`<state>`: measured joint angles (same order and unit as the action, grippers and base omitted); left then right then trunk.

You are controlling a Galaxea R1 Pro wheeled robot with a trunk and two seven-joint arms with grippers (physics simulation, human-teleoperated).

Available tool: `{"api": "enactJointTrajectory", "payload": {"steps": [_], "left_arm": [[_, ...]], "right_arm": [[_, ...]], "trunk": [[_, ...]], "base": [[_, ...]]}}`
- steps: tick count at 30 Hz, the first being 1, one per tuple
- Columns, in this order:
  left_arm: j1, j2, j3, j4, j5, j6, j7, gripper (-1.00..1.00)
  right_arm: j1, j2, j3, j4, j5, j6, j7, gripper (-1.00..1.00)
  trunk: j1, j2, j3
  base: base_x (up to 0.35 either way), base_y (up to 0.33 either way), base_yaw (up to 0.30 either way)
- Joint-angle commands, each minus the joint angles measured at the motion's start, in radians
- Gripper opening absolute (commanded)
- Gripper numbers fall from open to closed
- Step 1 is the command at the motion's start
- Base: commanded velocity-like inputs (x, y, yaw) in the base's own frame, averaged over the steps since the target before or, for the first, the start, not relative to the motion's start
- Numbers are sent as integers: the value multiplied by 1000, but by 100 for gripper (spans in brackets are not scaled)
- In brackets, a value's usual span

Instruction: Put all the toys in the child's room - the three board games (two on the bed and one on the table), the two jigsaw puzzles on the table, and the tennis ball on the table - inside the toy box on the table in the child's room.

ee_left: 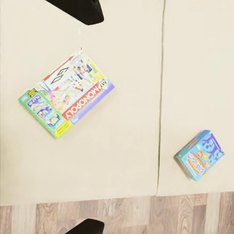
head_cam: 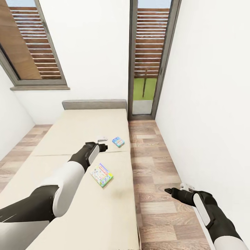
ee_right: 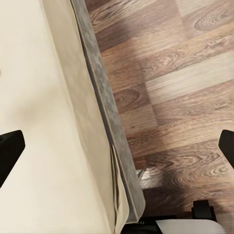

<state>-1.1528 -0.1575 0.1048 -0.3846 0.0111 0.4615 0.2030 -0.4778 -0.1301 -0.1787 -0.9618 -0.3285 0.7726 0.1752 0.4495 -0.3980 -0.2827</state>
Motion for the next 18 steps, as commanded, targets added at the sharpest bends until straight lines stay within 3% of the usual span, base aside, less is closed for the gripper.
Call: {"api": "enactJointTrajectory", "payload": {"steps": [1,18], "left_arm": [[-1,-1,6,-2,1,4,3,100],[-1,-3,4,-2,1,-1,4,100]], "right_arm": [[-1,0,-2,-1,5,5,7,100],[-1,0,-2,0,4,5,7,100]], "trunk": [[1,-2,-4],[1,-2,-32]], "base": [[0,0,0],[0,0,0]]}}
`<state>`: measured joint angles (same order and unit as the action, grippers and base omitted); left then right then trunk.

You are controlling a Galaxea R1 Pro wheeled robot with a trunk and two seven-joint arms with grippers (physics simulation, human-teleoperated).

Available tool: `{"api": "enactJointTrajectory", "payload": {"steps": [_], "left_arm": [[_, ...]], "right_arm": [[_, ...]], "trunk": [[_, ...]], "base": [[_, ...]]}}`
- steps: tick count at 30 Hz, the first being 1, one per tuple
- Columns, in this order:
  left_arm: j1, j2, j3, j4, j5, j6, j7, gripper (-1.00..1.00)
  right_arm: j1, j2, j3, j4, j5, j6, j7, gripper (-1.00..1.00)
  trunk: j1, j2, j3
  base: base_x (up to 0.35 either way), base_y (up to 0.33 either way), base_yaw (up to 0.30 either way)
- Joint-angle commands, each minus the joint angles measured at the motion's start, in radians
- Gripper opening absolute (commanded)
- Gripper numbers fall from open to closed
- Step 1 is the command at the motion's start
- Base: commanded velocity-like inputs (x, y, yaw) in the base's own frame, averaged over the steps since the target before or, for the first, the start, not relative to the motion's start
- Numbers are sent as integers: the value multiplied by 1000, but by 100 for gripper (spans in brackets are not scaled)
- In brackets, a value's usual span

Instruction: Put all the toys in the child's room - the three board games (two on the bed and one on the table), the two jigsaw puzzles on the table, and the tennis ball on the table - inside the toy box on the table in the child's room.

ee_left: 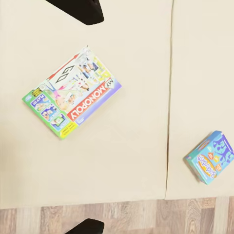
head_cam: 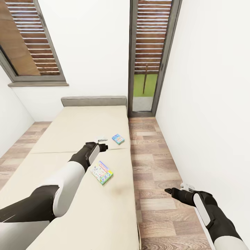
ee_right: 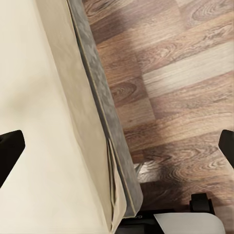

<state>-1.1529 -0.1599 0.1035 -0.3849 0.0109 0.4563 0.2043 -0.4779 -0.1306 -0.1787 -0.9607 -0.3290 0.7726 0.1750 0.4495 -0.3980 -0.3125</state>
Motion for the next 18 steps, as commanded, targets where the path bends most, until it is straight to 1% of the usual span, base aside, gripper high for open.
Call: {"api": "enactJointTrajectory", "payload": {"steps": [1,18], "left_arm": [[-1,-1,6,-2,1,5,3,100],[-1,-1,5,-1,0,1,3,100]], "right_arm": [[-1,0,-3,0,5,5,7,100],[-1,-1,-4,31,4,4,6,100]], "trunk": [[0,-2,-4],[0,-2,-32]], "base": [[0,0,0],[0,0,0]]}}
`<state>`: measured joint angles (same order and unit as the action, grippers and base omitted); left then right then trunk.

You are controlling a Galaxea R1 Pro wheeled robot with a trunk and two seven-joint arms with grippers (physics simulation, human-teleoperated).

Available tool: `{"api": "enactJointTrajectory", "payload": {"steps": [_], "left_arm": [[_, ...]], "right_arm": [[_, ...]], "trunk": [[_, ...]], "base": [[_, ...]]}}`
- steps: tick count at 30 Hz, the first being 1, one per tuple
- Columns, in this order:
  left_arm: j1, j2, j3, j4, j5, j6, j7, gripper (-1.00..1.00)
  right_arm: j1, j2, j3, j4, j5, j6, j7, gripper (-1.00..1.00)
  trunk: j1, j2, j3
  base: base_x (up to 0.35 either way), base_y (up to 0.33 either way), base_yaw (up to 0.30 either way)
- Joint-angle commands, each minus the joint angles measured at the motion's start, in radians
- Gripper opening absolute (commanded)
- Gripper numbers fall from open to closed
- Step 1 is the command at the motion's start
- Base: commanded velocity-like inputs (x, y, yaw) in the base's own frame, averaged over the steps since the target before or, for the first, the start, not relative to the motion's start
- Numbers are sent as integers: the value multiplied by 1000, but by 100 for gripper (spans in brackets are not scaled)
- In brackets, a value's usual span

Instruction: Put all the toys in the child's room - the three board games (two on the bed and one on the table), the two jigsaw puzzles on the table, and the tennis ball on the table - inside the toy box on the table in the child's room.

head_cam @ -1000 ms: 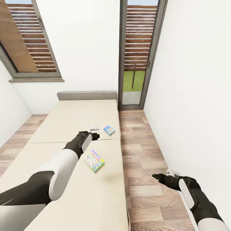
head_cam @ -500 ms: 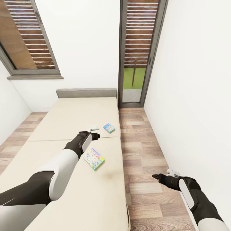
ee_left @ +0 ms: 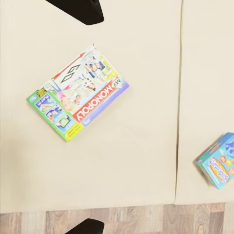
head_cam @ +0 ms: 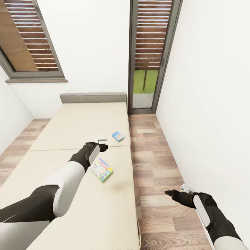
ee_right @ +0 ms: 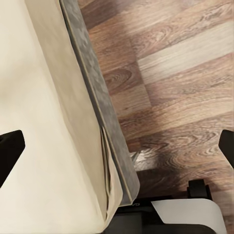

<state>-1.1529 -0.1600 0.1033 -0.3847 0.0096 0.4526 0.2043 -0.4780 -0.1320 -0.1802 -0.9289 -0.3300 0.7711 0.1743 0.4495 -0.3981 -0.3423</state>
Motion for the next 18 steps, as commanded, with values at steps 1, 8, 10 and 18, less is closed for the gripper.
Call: {"api": "enactJointTrajectory", "payload": {"steps": [1,8,10,18], "left_arm": [[-1,-1,6,-1,1,5,3,100],[-3,0,4,-2,1,5,4,100],[-5,0,4,-2,1,5,4,100],[-29,0,4,-2,-1,12,5,100]], "right_arm": [[-1,0,-2,0,5,5,7,100],[-1,0,-2,1,5,5,7,100],[-1,0,-2,1,5,5,7,100],[-1,0,-2,1,5,5,7,100]], "trunk": [[0,-2,-3],[0,-2,-15],[0,-2,-18],[0,-2,-32]], "base": [[0,0,0],[0,0,0],[0,0,0],[0,0,0]]}}
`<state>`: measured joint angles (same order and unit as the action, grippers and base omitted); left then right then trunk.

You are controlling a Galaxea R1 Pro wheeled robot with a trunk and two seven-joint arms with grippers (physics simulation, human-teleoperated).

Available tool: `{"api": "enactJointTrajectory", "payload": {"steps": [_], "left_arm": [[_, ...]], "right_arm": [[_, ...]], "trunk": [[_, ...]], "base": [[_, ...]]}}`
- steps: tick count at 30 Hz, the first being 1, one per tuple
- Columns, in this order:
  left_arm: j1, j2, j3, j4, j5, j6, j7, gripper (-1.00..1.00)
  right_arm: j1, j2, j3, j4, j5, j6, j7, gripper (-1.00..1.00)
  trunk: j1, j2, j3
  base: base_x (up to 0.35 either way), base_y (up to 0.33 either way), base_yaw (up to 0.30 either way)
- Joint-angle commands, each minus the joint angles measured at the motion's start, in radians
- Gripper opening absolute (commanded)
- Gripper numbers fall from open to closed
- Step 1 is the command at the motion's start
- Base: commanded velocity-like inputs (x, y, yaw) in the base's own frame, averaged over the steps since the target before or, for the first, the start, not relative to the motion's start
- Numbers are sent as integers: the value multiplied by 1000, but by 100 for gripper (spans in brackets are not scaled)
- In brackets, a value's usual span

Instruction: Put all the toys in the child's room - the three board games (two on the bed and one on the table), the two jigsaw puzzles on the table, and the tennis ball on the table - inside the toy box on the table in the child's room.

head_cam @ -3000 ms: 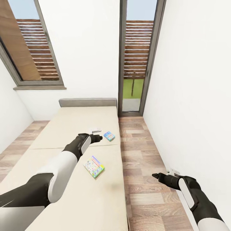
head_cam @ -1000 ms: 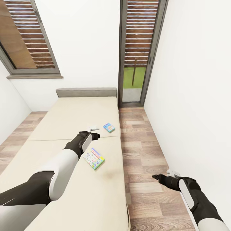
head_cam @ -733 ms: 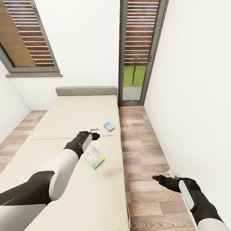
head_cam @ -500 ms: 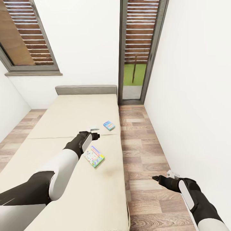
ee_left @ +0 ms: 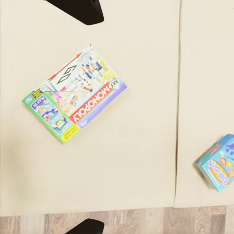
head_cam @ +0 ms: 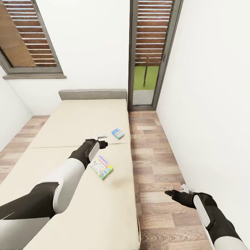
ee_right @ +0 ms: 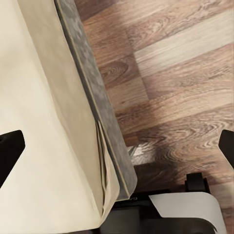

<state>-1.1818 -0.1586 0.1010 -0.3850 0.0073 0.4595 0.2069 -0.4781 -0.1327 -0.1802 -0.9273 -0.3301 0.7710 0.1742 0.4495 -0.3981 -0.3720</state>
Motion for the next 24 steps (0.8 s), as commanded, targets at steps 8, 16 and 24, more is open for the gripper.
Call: {"api": "enactJointTrajectory", "payload": {"steps": [8,16,24], "left_arm": [[-38,-1,6,-1,0,11,13,100],[-72,-1,6,1,4,34,62,100],[-103,-1,6,2,5,60,85,100]], "right_arm": [[-1,-2,-2,0,5,5,7,100],[-1,-2,-2,1,5,5,7,100],[-1,-2,-2,1,5,5,7,100]], "trunk": [[1,-2,-15],[1,-2,-28],[1,-2,-41]], "base": [[0,0,0],[0,0,0],[0,0,0]]}}
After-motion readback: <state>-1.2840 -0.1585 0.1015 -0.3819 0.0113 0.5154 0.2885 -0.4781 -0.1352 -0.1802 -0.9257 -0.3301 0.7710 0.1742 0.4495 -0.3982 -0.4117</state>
